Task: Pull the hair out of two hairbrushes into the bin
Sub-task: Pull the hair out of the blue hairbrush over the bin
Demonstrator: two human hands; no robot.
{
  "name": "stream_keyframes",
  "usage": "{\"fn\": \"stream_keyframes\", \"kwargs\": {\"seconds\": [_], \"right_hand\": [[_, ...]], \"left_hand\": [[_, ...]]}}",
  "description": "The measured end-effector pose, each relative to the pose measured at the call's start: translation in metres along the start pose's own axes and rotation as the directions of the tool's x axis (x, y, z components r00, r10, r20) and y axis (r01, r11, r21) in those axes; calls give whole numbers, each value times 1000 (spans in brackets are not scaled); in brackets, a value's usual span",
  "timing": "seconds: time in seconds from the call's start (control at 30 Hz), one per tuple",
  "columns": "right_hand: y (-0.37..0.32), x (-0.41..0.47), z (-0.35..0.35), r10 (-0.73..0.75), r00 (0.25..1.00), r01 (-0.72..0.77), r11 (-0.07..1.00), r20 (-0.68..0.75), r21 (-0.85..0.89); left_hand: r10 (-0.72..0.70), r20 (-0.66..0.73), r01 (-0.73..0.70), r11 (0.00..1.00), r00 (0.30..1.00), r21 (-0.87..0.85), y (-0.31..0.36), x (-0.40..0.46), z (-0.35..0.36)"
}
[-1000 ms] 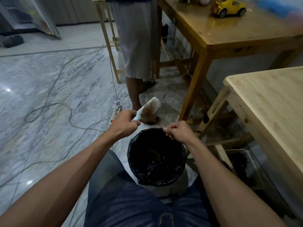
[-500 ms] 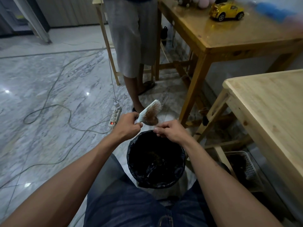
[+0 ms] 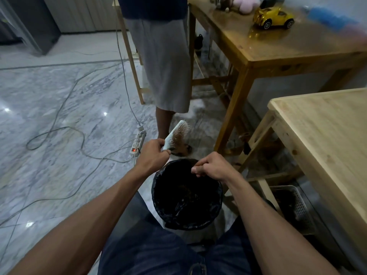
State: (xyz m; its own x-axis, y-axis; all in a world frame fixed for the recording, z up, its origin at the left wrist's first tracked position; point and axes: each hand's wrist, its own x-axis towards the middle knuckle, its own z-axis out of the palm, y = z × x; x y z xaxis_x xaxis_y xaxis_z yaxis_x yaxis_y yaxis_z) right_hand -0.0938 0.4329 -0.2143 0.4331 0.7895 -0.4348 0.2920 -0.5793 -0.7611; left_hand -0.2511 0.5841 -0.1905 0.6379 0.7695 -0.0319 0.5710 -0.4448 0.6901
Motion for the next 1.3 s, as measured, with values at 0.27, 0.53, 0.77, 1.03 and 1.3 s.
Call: {"fn": "stream_keyframes", "kwargs": {"seconds": [0.27,0.53,0.77,1.03,1.3], "right_hand": [[-14,2,-10,-28,997,14,982,74,187],[-15,9,-2,-44,992,68,977,-119,204],[-3,5,2,-27,997,41,974,-68,221],[3,-5,-12,-59,998,52,972,25,227],[1,-4,-20,-29,997,18,990,73,139]], "left_hand": [[114,84,-122,988,990,97,-3,-7,10],[85,142,-107,982,986,157,10,-11,14],[-2,133,-21,985,991,174,4,-8,15],[-126,133,134,990,983,-50,2,-7,10],[-34,108,25,996,994,84,13,-8,10]]}}
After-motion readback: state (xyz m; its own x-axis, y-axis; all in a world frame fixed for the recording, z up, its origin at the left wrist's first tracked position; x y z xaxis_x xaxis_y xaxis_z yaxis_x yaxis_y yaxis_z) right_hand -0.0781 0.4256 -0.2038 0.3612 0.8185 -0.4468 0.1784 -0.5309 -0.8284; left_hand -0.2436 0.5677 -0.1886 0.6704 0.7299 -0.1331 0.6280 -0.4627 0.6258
